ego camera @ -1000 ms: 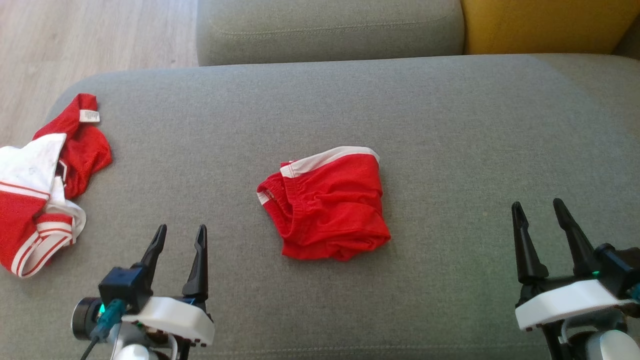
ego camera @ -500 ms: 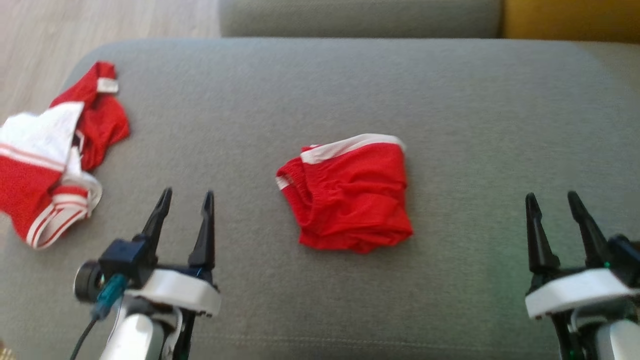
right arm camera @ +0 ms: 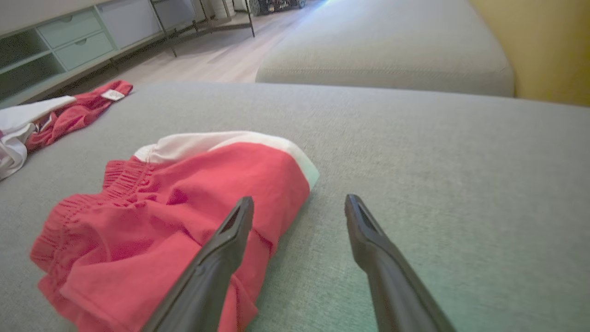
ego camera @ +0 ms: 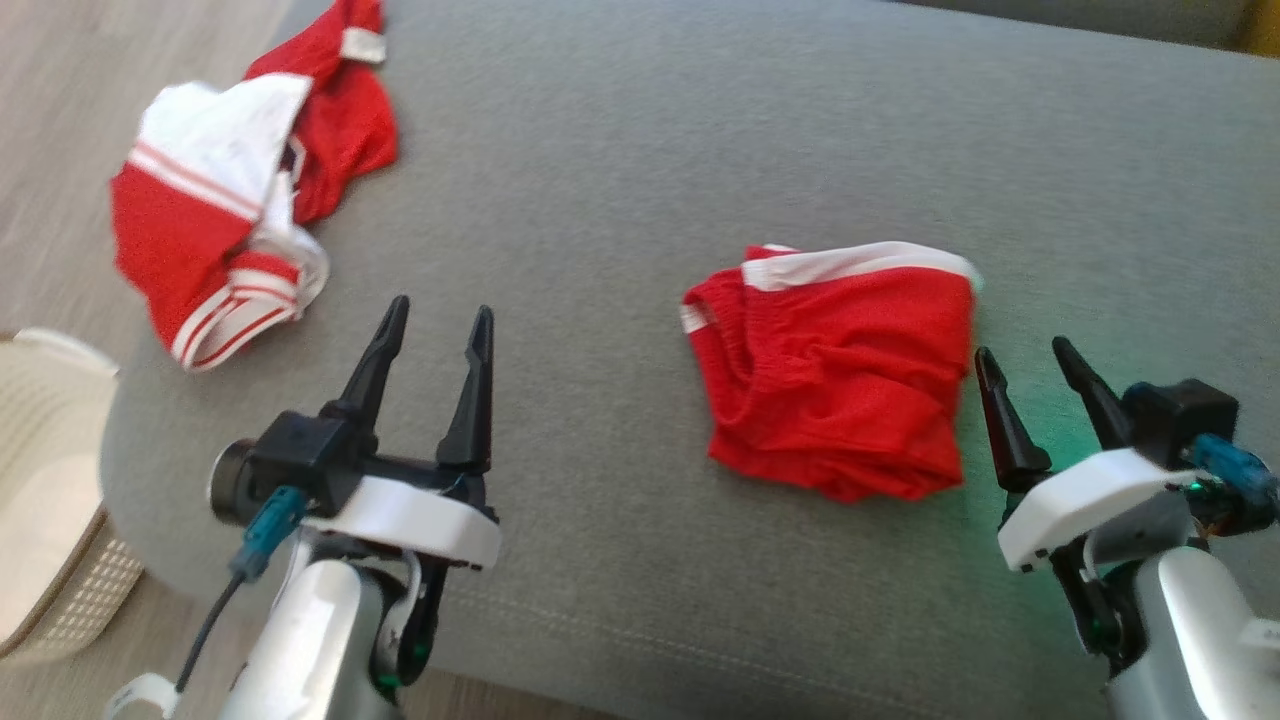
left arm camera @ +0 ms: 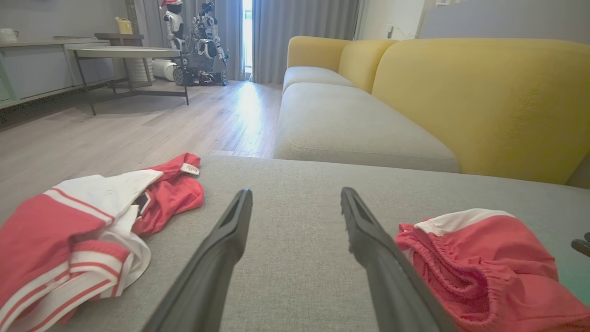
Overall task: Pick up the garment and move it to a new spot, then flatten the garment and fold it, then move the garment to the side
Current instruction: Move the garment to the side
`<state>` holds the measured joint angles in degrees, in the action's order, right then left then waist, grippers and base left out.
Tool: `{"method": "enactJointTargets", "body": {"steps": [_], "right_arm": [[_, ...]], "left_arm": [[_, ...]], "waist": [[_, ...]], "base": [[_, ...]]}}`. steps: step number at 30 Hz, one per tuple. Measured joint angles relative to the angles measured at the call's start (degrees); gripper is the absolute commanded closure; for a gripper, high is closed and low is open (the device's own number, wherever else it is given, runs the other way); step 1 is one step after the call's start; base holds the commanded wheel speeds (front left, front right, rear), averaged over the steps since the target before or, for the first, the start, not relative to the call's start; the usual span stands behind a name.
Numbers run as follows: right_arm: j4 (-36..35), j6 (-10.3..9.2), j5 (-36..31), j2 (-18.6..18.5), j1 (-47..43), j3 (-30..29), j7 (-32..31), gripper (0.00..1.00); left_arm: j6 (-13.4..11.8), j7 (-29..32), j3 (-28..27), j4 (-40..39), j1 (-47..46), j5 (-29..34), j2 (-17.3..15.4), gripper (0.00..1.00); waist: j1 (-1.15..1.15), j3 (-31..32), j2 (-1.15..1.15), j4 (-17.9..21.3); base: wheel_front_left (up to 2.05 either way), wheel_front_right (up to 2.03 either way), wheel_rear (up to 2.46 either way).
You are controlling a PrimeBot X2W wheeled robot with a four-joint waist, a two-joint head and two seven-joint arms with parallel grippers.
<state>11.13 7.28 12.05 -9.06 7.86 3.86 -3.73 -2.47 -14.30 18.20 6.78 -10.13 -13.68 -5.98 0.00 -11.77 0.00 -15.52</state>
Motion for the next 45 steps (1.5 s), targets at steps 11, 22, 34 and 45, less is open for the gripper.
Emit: {"method": "enactJointTargets", "body": {"steps": [11,22,34,45], "right_arm": [[7.78,0.0,2.65,-0.43,2.74,2.68,-8.38,0.0],[5.82,0.0,2.47,-1.46,5.01,6.53,-10.48,1.0],[1.98,0.0,3.18,-8.82,8.84,5.72,-10.36,1.0],[5.97,0.0,8.1,-15.84,21.35,3.87,-7.53,1.0]], "left_arm": [[0.56,0.0,0.58,0.33,-1.65,1.52,1.61,0.0],[1.78,-0.22,-1.67,-0.65,-1.88,2.64,1.92,0.0],[3.08,-0.36,-2.23,-1.74,-3.54,4.58,0.43,0.0],[4.04,0.29,-1.57,-3.26,-8.26,5.84,-1.07,0.0]], "waist": [[0.0,-2.46,0.0,-3.4],[0.0,-2.63,0.0,2.2],[0.0,-3.78,0.0,16.03],[0.0,-10.14,0.0,22.77]], "base": [[0.0,0.0,0.0],[0.0,0.0,0.0],[0.0,0.0,0.0],[0.0,0.0,0.0]]}}
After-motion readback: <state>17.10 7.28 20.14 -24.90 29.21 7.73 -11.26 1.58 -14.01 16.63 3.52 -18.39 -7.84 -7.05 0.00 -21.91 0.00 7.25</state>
